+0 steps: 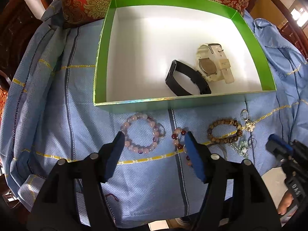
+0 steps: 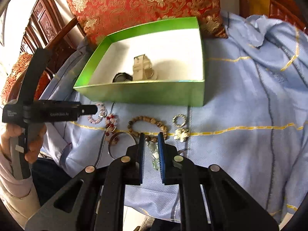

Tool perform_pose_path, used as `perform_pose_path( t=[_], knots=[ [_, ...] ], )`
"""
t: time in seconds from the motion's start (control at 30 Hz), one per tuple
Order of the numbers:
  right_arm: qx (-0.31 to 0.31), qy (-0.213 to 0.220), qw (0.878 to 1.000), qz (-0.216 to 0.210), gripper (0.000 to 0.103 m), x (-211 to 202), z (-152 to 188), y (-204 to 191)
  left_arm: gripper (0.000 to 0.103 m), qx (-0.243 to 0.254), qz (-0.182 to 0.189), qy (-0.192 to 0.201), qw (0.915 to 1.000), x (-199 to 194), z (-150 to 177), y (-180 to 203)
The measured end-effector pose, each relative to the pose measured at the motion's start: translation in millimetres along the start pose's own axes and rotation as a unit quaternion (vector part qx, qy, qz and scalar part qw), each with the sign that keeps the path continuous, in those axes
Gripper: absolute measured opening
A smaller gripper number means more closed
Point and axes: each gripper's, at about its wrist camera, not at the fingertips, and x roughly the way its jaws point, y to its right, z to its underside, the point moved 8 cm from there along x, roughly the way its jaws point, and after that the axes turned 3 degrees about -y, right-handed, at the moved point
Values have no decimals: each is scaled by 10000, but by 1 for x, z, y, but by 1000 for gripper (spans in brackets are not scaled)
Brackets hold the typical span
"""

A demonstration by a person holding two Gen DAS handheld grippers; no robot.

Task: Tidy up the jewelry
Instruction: 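Move the left tool to the pink bead bracelet while the right tool approaches the jade pendant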

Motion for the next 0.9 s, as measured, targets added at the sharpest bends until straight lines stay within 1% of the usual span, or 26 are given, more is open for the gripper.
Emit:
perform_pose_path(
  t=[0.03,0.07,0.1,0.13,0.27,0.37,0.47,0.53,0.67,0.77,0.9],
  knots=[
    [16,-56,9999,113,19,1,-1,4,65,-9,-10,-8,10000,1,0,0],
    [65,-107,9997,226,33,2,1,8,65,-21,-13,-13,10000,2,0,-1],
    [120,-145,9993,311,40,4,4,13,65,-38,-19,-20,10000,3,-1,-2],
    [144,-174,9990,374,41,4,8,18,65,-59,-33,-28,10000,3,-1,-3],
    [-192,-386,9980,457,41,14,24,14,68,-82,-71,-41,9999,4,0,-7],
    [-598,-397,9950,691,41,22,30,-1,68,-60,-68,-36,10000,3,0,-8],
    [-897,-518,9929,588,41,28,36,-16,69,-26,-76,-34,10000,3,0,-7],
    [-930,-675,9912,659,41,35,41,-16,69,-23,-87,-38,10000,3,0,-7],
    [-754,-758,9909,818,41,39,44,-1,71,-39,-82,-21,10000,2,1,-7],
    [-644,-735,9920,798,41,40,45,7,71,-28,-91,-24,10000,3,2,-8],
    [-671,-674,9923,795,41,41,45,8,71,-28,-139,-42,9999,5,4,-11]
  ],
)
